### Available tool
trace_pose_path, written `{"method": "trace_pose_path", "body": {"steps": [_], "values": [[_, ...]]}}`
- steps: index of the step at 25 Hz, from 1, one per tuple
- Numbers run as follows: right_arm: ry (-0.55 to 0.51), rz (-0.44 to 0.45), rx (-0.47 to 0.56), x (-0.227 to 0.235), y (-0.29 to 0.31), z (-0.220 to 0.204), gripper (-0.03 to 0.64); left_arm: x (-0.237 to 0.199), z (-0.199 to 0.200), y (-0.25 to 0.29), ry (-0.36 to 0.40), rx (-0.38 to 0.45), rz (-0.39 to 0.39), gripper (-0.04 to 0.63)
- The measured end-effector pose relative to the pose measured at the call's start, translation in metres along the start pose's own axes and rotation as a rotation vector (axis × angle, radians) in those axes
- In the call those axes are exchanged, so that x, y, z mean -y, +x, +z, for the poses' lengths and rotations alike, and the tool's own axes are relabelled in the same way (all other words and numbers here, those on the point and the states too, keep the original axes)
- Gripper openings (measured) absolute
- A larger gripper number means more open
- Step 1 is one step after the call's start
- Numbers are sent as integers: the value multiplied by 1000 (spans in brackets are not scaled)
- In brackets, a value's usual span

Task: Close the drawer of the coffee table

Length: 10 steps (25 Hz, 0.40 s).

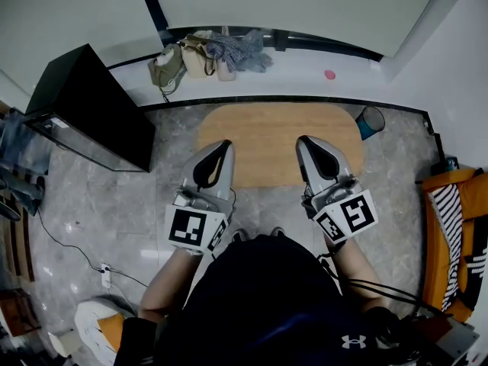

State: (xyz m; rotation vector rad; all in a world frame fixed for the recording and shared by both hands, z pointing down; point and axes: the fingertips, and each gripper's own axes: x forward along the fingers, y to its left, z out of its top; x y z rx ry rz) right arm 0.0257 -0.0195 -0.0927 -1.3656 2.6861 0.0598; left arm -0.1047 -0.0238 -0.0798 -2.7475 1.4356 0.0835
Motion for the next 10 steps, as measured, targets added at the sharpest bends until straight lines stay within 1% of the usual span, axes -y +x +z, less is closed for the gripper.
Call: {"method": "trace_pose_path", "body": {"steps": [10], "values": [[-3,9,-12,-5,2,-2,2,-5,0,-3,-6,-4,10,2]]}}
